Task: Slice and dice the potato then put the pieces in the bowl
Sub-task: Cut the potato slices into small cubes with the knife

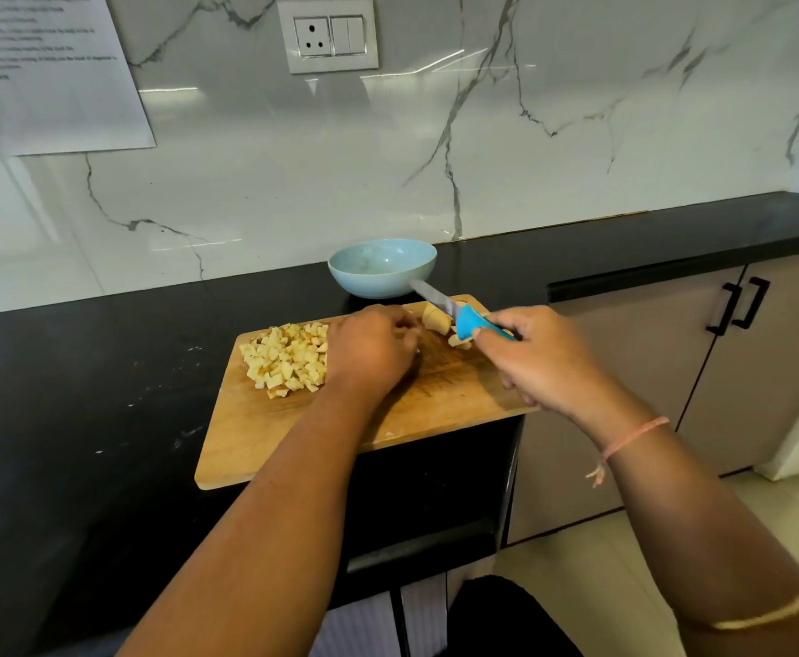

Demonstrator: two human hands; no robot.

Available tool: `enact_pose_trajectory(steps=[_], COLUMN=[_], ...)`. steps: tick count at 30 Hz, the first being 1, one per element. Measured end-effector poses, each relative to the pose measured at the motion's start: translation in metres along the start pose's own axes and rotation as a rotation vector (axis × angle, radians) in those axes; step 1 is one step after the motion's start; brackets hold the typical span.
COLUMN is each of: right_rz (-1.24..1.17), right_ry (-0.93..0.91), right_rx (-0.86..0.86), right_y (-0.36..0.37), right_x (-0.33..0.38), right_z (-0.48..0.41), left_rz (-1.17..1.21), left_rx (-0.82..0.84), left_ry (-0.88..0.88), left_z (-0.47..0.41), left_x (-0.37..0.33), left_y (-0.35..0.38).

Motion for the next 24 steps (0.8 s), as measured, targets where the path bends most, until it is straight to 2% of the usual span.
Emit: enact_pose_trajectory(steps=[3,10,17,24], right_rz=[-0.149,-0.378,-0.45,-0.403], right_ry=[0.007,0.169,0.187,0.118], right_rx=[-0.045,-0.051,-0.077,-0.088], right_y=[0.01,0.041,0.039,0.039], right_x=[-0.001,-0.027,-0.035,-0.032], right_z=[-0.014,-0.026,-0.027,-0.025], left_rz=[-0.087,-0.313,-0.204,-0.217], left_rx=[0.037,0.028,0.177,0.227], left_ry=[0.124,0.038,0.241,0.353], left_z=[0.002,-0.004,0.003,0.016], left_x=[-0.013,-0.002,0.013,0.046], left_y=[0.009,0.014,0.005,-0.01])
Point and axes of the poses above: each hand's wrist, its own z-axis away from the middle knuckle, its own y-axis out of the palm, x = y × z, the point moved 7 cm from there along -z, towards the middle knuckle, and after that the axes turned 10 degrees about -z, right-handed, at the moved point
